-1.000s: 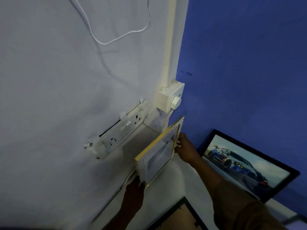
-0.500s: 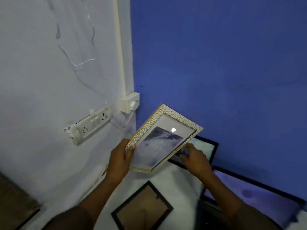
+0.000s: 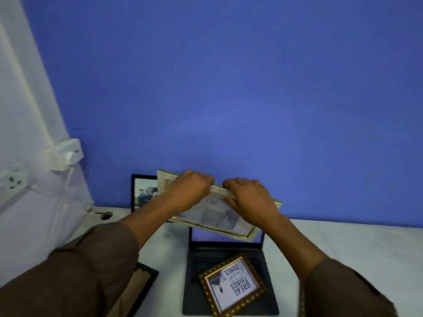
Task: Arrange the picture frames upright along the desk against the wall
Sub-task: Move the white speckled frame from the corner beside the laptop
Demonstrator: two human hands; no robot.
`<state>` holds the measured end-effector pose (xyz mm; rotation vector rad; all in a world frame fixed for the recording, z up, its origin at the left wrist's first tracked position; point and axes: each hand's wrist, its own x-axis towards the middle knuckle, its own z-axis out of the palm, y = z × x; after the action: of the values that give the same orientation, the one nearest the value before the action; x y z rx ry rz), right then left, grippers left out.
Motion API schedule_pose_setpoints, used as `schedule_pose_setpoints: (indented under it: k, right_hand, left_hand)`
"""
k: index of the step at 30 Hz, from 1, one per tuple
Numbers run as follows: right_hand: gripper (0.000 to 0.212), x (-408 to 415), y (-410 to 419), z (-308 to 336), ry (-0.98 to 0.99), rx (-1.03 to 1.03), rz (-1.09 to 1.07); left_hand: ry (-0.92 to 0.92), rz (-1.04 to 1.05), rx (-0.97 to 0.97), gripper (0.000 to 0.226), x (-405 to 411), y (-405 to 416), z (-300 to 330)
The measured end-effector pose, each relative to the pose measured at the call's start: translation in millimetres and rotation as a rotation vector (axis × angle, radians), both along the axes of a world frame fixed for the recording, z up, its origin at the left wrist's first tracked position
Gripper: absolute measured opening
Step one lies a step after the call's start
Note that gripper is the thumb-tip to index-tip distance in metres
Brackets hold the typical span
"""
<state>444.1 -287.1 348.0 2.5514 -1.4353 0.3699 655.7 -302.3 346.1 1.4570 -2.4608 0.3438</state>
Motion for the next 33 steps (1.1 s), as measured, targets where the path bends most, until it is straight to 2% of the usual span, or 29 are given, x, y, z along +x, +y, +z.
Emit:
schedule_pose_setpoints:
  k: [3, 5, 7, 9, 11, 14, 17, 19, 21, 22, 25, 28, 30, 33]
  right_hand:
    - [0.03, -39, 8, -7, -0.133, -0.001, -0.189]
    - [0.03, -62, 13, -10, -0.202, 0.012, -0.311]
    - [0.032, -87, 14, -11, -0.294, 0.042, -0.442]
    - [0.038, -114, 14, -10, -0.416, 0.042, -0.539]
    - [0.04, -142, 14, -9, -0.542, 0.006, -0.596]
    - [0.042, -170, 15, -6, -0.669, -0.06, -0.643]
    - [0.042, -195, 15, -1, -0.851, -0.067, -0.621]
    - [0.04, -214, 10, -2, -1.001, -0.023, -0.582]
    - [0.041, -238, 2, -9, -1.107, 0.03, -0.563]
    - [0.041, -256, -4, -15, -1.138, 0.043, -0.552]
    - [0.032, -286, -22, -32, -1.155, 0.04, -0.51]
    - [0.028, -330, -53, -57, -1.117, 0.055, -0.492]
    - [0.034, -357, -77, -77, -1.041, 0.077, -0.523]
    - [0.038, -400, -115, -115, -0.809, 0.097, -0.608]
  left_hand:
    - [0.102, -0.149, -0.007, 0.018, -34, -12, 4]
    - [0.325, -0.248, -0.096, 0.019, -51, -12, 5]
    - [0.573, -0.249, -0.147, 0.023, -64, -5, 3]
    - [0.706, -0.196, -0.084, 0.021, -72, -1, -13]
    - [0.721, -0.179, 0.095, 0.014, -81, 1, -42]
    - [0.69, -0.144, 0.422, 0.017, -97, 2, -79]
    - [0.694, -0.007, 0.779, 0.051, -127, -8, -97]
    - [0.816, 0.078, 0.998, 0.066, -151, -18, -96]
    - [1.027, 0.083, 1.098, 0.061, -175, -32, -92]
    - [1.08, 0.077, 1.084, 0.056, -192, -41, -89]
    - [1.055, 0.088, 0.947, 0.033, -217, -69, -87]
    - [0.996, 0.162, 0.886, 0.032, -253, -95, -94]
    - [0.963, 0.211, 0.863, 0.029, -276, -110, -106]
    - [0.914, 0.309, 0.89, 0.02, -317, -128, -130]
